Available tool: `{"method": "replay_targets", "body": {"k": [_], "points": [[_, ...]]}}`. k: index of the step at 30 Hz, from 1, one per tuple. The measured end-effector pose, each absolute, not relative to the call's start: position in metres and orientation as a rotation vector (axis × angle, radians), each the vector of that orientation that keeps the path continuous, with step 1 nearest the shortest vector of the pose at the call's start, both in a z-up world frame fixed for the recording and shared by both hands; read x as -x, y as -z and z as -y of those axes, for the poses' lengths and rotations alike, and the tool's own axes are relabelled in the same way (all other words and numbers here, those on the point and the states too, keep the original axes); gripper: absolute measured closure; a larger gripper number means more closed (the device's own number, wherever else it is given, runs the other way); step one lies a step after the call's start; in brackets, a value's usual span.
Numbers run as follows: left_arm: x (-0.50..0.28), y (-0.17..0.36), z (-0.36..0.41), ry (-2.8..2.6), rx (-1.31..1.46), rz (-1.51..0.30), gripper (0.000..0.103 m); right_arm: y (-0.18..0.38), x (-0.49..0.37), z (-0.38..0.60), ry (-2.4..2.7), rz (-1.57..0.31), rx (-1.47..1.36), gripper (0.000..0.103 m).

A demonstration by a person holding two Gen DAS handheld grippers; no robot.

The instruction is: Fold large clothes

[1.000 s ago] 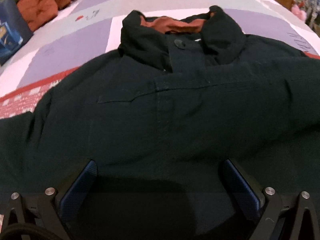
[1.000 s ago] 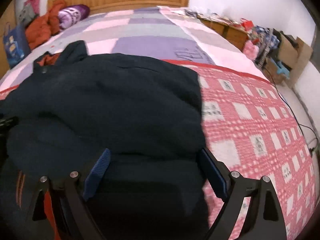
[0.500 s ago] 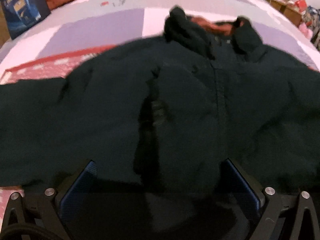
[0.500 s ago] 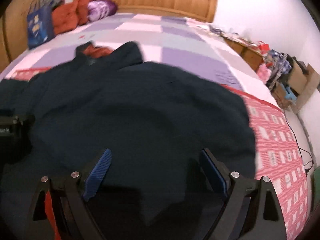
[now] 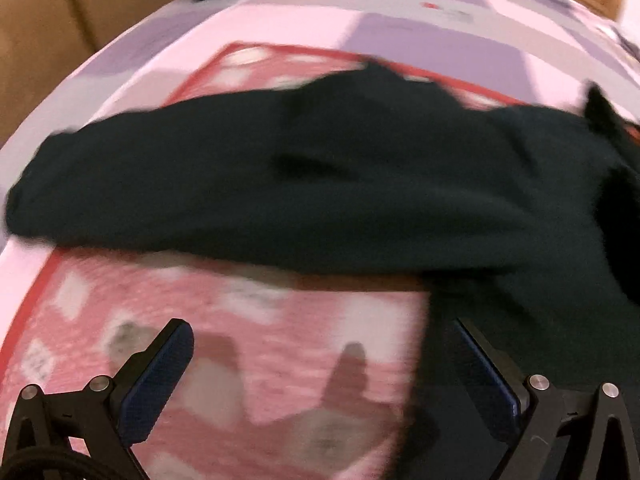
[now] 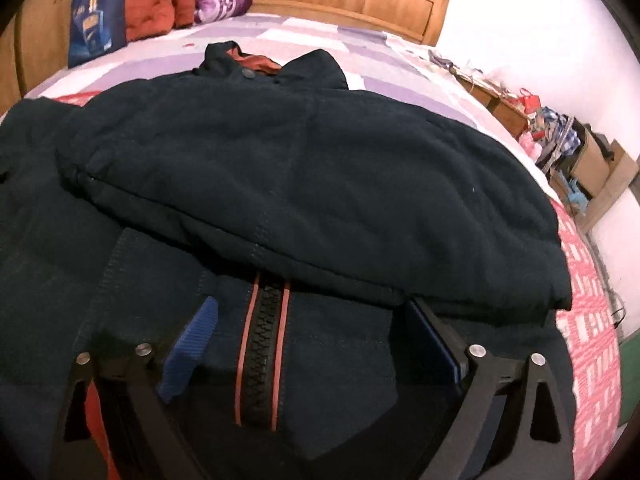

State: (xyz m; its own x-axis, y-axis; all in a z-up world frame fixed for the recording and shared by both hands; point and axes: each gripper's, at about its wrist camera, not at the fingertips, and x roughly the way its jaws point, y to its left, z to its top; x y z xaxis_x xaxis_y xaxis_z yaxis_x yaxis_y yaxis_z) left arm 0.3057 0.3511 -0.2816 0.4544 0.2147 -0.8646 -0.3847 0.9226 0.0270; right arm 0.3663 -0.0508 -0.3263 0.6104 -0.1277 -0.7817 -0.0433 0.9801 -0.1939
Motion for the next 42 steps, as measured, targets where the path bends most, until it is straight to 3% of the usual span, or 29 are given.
{"method": "replay_targets", "body": {"k": [12,26,29,31,32,34,37,42], "points": [[-0.269,0.303,-0.526,-0.610,0.495,-1.001,0.000,0.331,-0.364,0.054,0.046,-0.903,0.177,0.004],[-0.308,0.322,-0.597,-0.644,0.653,-0.988,0.002,0.336,-0.363,0.060,0.050,-0.905,0.169,0.000],[-0.325,0.328,-0.597,-0.619,0.684,-1.004,0.021,0.337,-0.363,0.062,0.047,-0.905,0.167,0.000],[-0.334,0.331,-0.594,-0.599,0.690,-1.011,0.042,0.337,-0.364,0.063,0.045,-0.906,0.163,0.000],[-0.337,0.331,-0.593,-0.597,0.683,-1.004,0.047,0.338,-0.364,0.063,0.044,-0.907,0.161,0.000],[-0.337,0.324,-0.591,-0.591,0.676,-0.953,0.080,0.338,-0.365,0.064,0.043,-0.908,0.158,0.000],[-0.338,0.309,-0.582,-0.586,0.603,-0.896,0.088,0.339,-0.365,0.065,0.041,-0.908,0.155,0.000],[-0.339,0.269,-0.554,-0.580,0.453,-0.796,0.089,0.340,-0.365,0.067,0.036,-0.910,0.148,0.000]]}}
